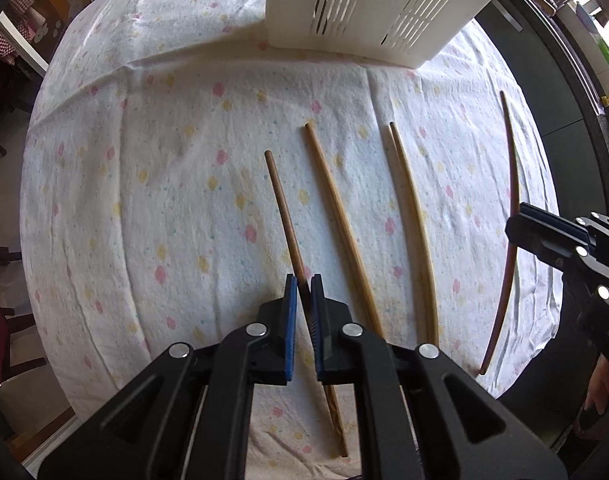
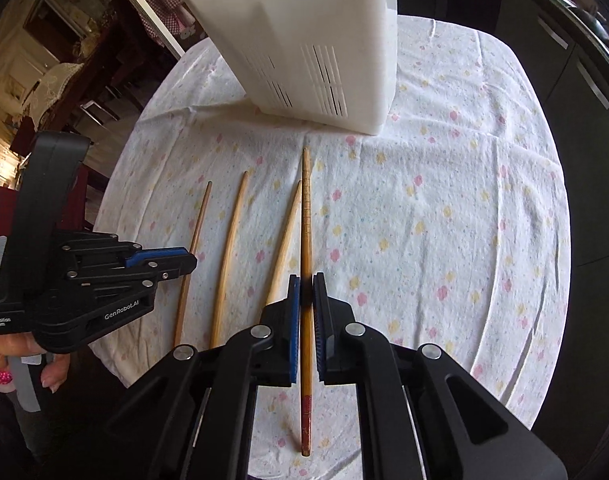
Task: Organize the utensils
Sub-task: 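Carry the left tool's chopstick into the caddy while the right tool carries and drops its own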
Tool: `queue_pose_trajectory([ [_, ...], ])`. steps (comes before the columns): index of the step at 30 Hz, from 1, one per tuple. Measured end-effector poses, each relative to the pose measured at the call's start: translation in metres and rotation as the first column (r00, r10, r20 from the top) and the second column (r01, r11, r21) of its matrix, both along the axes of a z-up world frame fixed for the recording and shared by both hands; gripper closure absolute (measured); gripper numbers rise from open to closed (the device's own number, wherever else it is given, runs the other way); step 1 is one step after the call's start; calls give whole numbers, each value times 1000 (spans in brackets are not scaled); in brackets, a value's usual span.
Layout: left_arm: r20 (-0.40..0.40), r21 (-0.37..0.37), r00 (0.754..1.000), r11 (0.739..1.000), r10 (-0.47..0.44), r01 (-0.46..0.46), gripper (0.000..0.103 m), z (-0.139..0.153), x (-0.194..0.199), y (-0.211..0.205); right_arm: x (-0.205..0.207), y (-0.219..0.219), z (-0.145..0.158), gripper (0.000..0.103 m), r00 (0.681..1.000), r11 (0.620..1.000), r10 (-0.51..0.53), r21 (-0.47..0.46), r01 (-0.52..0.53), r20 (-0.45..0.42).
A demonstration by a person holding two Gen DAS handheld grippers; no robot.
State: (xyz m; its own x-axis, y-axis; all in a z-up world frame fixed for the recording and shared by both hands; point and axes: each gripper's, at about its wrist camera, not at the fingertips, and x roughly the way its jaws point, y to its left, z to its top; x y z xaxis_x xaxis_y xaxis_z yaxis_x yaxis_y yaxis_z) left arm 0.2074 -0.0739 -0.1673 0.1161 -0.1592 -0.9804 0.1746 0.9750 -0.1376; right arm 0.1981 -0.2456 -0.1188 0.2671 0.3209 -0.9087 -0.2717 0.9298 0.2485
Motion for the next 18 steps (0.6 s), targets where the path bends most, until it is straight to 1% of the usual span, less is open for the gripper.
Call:
queue_pose_trajectory([
  [4, 67, -4, 998, 1000, -17, 18, 97, 19, -9, 5, -21, -20, 20, 96, 999, 998, -18, 65, 15, 40],
  [10, 129, -19, 991, 999, -29, 31, 98, 45, -19, 10, -31, -42, 39, 96, 998, 995, -33, 101, 27, 60],
  [12, 136, -30, 990, 999, -23, 27, 98, 50, -24, 9, -38, -56, 46, 96, 997, 993, -35, 112, 27, 68],
  [13, 134, -37, 991, 999, -21, 26, 98, 52, -26, 11, -34, -48, 43, 96, 997, 993, -34, 116, 26, 71],
  [16, 130, -60, 992, 998, -6, 13, 98, 56, -30, 18, -35, -46, 46, 96, 996, 992, -30, 125, 20, 79],
  [18, 138, -68, 990, 998, -3, 13, 98, 56, -26, 16, -38, -48, 48, 96, 996, 991, -29, 130, 18, 84],
])
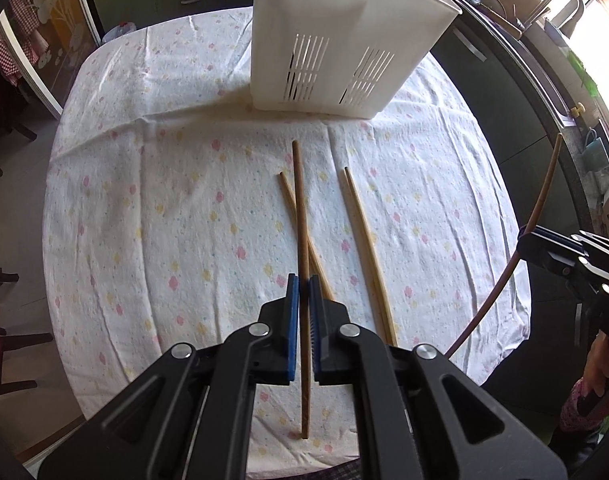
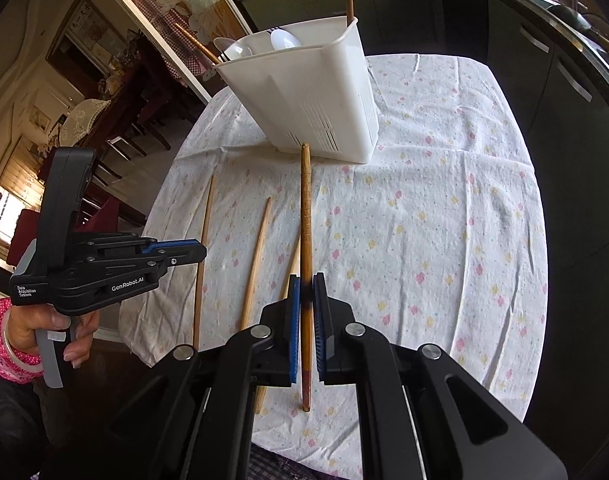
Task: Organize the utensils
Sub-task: 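Carry the left tool's chopstick into the caddy while the right tool carries and drops its own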
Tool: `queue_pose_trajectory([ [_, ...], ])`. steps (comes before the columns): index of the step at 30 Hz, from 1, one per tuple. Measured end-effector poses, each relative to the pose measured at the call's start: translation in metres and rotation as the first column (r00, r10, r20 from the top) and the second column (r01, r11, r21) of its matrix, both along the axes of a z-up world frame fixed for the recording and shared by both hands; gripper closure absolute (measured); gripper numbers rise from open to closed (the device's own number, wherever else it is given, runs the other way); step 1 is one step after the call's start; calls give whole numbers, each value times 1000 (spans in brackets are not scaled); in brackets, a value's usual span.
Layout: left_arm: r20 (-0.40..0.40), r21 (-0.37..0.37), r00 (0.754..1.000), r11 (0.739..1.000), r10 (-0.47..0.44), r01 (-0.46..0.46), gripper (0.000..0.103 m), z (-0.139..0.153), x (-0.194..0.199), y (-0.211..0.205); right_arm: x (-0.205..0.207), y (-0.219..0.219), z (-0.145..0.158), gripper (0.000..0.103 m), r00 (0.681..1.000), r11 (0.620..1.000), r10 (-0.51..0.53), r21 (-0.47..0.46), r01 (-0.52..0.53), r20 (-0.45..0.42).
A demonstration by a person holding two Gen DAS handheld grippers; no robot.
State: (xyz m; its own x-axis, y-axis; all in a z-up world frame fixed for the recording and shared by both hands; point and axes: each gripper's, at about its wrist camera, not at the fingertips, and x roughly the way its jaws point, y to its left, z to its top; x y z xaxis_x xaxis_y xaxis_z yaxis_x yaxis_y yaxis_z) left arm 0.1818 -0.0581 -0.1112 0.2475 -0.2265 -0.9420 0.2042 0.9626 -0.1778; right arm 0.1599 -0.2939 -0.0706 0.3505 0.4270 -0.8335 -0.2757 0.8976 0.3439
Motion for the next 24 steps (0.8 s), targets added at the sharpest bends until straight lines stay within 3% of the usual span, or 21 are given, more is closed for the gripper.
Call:
queue_pose_trajectory([
  [12, 119, -63, 993, 998, -5, 13, 98, 32, -11, -3, -4, -4, 7, 96, 1000, 1000, 0, 15, 0, 23],
  [24, 226, -53, 973, 997, -41, 55, 98, 55, -29, -6, -10, -5, 12, 96, 999, 1000, 10, 18, -10, 33],
])
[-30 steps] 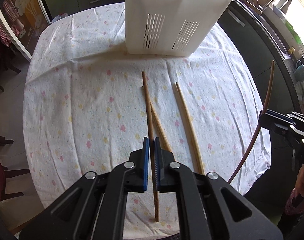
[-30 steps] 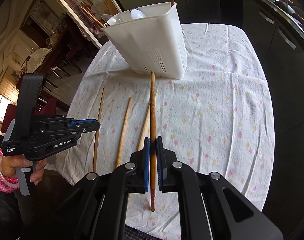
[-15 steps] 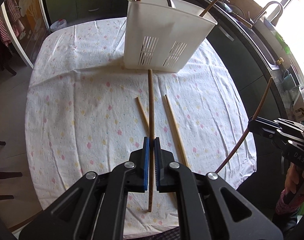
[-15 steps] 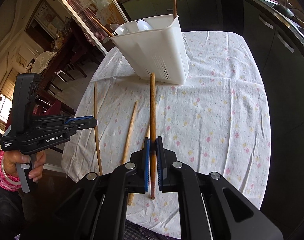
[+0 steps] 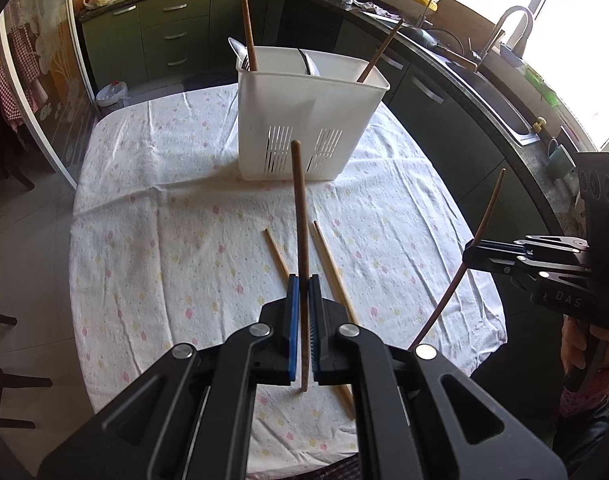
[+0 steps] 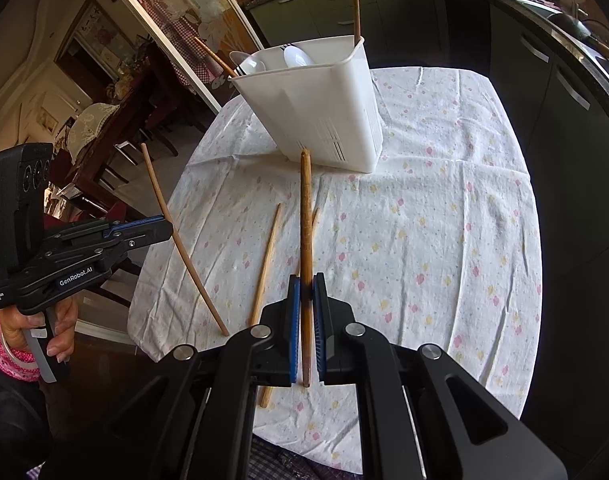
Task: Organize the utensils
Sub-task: 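Carry the left tool's chopstick into the caddy while the right tool carries and drops its own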
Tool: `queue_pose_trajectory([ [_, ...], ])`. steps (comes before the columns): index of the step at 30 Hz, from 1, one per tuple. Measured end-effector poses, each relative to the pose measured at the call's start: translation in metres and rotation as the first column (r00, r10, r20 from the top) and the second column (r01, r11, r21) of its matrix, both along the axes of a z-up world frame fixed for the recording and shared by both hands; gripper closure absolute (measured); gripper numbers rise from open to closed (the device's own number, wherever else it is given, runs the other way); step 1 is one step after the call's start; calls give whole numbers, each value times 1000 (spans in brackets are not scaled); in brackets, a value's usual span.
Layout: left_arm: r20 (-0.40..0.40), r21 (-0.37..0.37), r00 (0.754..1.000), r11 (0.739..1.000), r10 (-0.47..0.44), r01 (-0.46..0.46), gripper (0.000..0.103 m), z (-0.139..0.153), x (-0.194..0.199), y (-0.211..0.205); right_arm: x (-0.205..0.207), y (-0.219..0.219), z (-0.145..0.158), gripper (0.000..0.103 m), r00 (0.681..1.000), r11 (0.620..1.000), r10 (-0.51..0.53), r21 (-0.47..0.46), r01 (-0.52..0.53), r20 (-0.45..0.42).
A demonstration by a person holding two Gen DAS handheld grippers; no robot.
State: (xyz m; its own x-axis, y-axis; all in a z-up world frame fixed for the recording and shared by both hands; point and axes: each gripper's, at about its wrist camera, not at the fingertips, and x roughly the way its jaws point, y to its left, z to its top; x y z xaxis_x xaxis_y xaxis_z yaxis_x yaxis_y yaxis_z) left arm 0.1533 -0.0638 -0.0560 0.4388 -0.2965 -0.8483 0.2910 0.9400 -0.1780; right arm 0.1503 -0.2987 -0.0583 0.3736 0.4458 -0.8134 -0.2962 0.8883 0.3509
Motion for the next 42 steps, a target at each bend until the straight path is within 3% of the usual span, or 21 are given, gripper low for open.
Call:
queue_pose_trajectory([
  [32, 113, 8, 993, 1000, -26, 25, 99, 31, -11, -4, -2, -3, 7, 96, 1000, 1000, 9, 0, -9, 23],
  [42, 174, -6, 984, 1000, -26, 28, 99, 65, -11, -3, -2, -5, 7, 96, 1000, 1000, 7, 1, -7, 23],
])
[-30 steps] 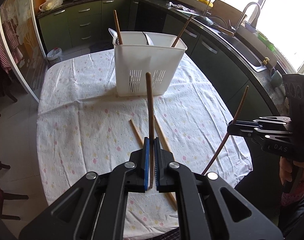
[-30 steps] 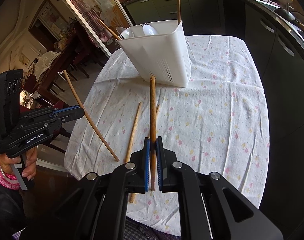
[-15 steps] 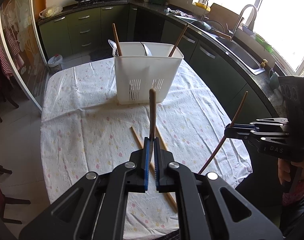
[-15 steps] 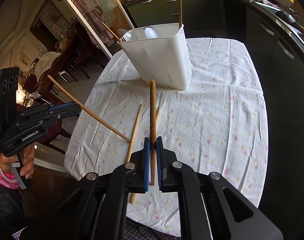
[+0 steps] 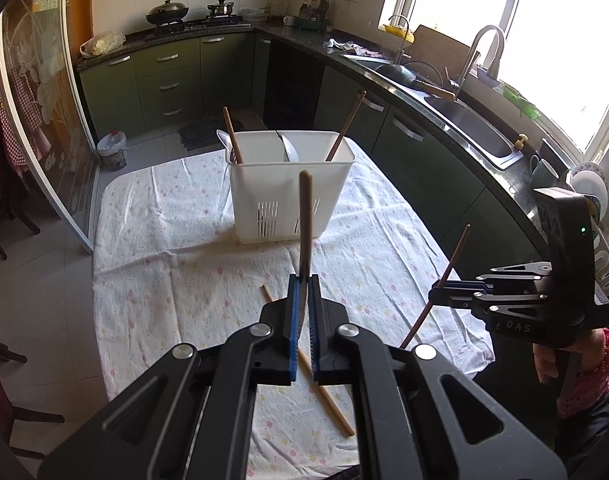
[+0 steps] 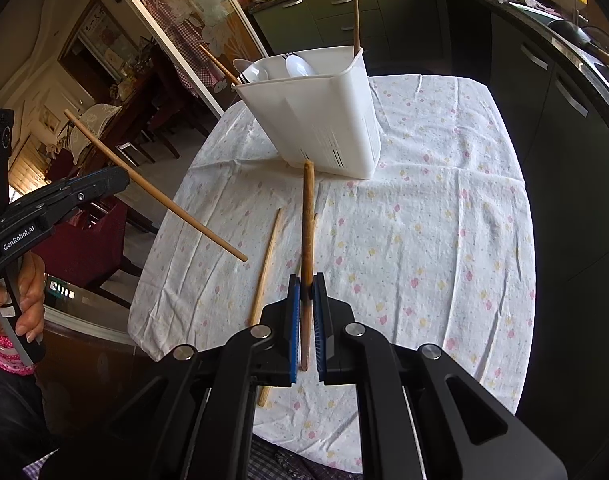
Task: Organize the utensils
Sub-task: 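Carry the left tool's chopstick into the caddy while the right tool carries and drops its own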
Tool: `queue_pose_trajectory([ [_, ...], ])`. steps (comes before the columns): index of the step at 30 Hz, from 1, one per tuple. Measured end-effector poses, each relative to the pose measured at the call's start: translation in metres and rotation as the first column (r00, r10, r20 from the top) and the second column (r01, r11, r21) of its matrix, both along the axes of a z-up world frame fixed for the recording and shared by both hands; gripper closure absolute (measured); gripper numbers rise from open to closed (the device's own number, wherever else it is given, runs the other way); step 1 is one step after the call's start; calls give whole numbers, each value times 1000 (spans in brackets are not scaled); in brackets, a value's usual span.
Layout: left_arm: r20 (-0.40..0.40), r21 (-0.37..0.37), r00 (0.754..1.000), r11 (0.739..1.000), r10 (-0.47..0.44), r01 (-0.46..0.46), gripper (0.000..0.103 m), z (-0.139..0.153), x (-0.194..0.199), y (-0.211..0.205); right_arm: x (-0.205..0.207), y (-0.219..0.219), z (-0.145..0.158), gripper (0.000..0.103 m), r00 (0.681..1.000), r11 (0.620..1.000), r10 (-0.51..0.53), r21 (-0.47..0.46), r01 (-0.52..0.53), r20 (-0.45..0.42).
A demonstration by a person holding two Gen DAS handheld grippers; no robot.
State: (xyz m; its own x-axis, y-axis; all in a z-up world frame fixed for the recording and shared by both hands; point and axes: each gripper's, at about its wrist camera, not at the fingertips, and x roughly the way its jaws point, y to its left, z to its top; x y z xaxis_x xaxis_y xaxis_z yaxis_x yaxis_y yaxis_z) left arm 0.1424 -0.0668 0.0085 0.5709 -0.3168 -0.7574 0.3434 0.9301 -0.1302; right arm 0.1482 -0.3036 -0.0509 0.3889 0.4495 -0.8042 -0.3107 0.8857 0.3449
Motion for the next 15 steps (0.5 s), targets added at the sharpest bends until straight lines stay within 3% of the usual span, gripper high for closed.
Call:
queue_pose_trajectory([
  [7, 97, -15, 995, 1000, 14, -12, 99, 51, 6, -5, -1, -4, 2, 96, 1000, 1000, -1, 1, 1, 6],
  [15, 234, -40, 972, 999, 22, -13, 99, 118, 28, -25, 0, -7, 5, 96, 1000, 1000, -7, 10, 7, 10],
])
